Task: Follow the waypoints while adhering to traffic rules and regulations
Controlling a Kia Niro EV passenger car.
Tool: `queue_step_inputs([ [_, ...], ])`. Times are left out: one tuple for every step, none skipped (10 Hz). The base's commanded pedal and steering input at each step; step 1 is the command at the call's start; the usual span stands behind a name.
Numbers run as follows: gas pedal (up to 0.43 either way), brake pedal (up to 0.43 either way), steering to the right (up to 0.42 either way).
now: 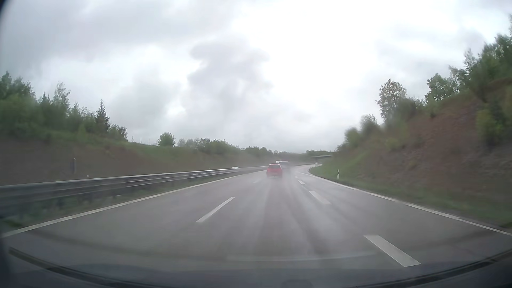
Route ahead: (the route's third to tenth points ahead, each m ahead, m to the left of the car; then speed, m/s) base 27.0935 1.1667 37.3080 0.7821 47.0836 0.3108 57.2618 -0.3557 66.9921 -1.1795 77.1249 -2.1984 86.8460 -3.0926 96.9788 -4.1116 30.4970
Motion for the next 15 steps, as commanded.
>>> queue_step_inputs([
  [0.287,0.0,0.012],
  [0.287,0.0,0.012],
  [0.287,0.0,0.012],
  [0.287,0.0,0.011],
  [0.287,0.0,0.011],
  [0.287,0.0,0.011],
  [0.28,0.0,0.009],
  [0.28,0.0,0.007],
  [0.28,0.0,0.007],
  [0.28,0.0,0.007],
  [0.28,0.0,0.007],
  [0.28,0.0,0.007],
  [0.28,0.0,0.007],
  [0.28,0.0,0.008],
  [0.28,0.0,0.008],
])
